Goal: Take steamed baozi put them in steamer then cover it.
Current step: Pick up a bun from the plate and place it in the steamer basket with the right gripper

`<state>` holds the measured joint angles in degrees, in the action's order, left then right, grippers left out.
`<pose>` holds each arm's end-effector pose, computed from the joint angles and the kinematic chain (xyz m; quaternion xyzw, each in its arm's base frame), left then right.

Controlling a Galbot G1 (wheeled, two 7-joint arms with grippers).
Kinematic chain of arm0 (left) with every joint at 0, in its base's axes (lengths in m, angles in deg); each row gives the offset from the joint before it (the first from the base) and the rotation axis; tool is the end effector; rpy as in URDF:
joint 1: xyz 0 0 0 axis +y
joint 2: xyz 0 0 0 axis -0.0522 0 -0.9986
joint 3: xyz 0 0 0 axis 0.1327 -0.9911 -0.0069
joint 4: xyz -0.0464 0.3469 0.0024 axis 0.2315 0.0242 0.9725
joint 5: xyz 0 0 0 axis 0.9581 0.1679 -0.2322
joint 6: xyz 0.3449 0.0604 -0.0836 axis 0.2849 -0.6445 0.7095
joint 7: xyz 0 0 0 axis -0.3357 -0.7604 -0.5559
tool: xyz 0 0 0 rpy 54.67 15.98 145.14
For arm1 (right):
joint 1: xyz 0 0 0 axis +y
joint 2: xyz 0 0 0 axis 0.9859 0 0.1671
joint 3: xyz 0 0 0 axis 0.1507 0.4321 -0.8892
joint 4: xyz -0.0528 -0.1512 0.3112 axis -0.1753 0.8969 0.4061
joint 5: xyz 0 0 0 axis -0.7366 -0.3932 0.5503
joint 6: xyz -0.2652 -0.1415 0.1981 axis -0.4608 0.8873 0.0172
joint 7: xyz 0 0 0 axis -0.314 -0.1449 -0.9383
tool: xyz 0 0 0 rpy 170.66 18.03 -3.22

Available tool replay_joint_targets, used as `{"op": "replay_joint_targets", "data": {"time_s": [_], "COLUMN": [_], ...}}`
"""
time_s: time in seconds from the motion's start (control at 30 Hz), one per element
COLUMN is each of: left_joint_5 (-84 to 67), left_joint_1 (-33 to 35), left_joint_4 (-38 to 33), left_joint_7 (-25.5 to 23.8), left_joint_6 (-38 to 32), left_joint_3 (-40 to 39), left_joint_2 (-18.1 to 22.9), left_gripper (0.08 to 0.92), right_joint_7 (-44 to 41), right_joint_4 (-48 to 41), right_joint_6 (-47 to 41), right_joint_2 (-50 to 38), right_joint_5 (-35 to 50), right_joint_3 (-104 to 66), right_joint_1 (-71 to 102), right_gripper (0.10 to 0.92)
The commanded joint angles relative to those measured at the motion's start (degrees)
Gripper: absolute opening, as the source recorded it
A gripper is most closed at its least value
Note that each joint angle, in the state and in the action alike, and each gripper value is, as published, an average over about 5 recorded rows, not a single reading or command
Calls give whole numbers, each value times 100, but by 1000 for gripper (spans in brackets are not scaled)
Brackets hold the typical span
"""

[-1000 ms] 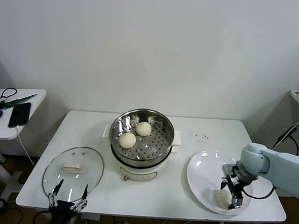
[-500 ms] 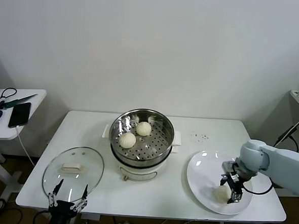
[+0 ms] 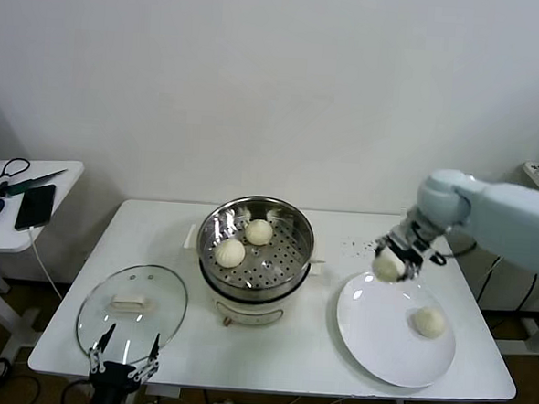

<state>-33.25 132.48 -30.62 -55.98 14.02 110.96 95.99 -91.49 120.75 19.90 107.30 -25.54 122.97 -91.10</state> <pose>0.0923 0.0626 -0.3458 0.0018 -0.9832 -0.1401 0.1173 0.5294 -0.0813 -0.0637 0.5813 -0.3348 0.6947 0.2595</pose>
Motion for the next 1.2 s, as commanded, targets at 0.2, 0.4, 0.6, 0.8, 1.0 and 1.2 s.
{"op": "replay_joint_targets", "data": {"time_s": [0.2, 0.4, 0.6, 0.8, 1.0, 1.2], "left_joint_5": [6, -6, -6, -8, -10, -17], "left_joint_1": [-26, -49, -40, -53, -77, -84], "left_joint_4": [49, 102, 147, 131, 112, 117], "left_joint_7": [-4, -4, -8, -12, -21, -22], "left_joint_6": [28, 35, 26, 36, 55, 53], "left_joint_3": [-28, -13, -18, -20, -25, -22], "left_joint_2": [4, -29, -96, -96, -96, -101], "left_gripper": [823, 823, 823, 823, 823, 823], "right_joint_7": [-144, -133, -131, -121, -120, -126], "right_joint_4": [-692, -726, -813, -931, -953, -882], "right_joint_6": [2002, 1964, 2071, 2120, 2202, 2219], "right_joint_2": [2379, 3063, 3493, 3748, 3909, 3846], "right_joint_5": [-231, -255, -320, -431, -484, -499], "right_joint_3": [-285, -527, -469, -437, -397, -269], "right_joint_1": [-1083, -558, -192, 261, 474, 559], "right_gripper": [712, 712, 712, 712, 712, 713]}}
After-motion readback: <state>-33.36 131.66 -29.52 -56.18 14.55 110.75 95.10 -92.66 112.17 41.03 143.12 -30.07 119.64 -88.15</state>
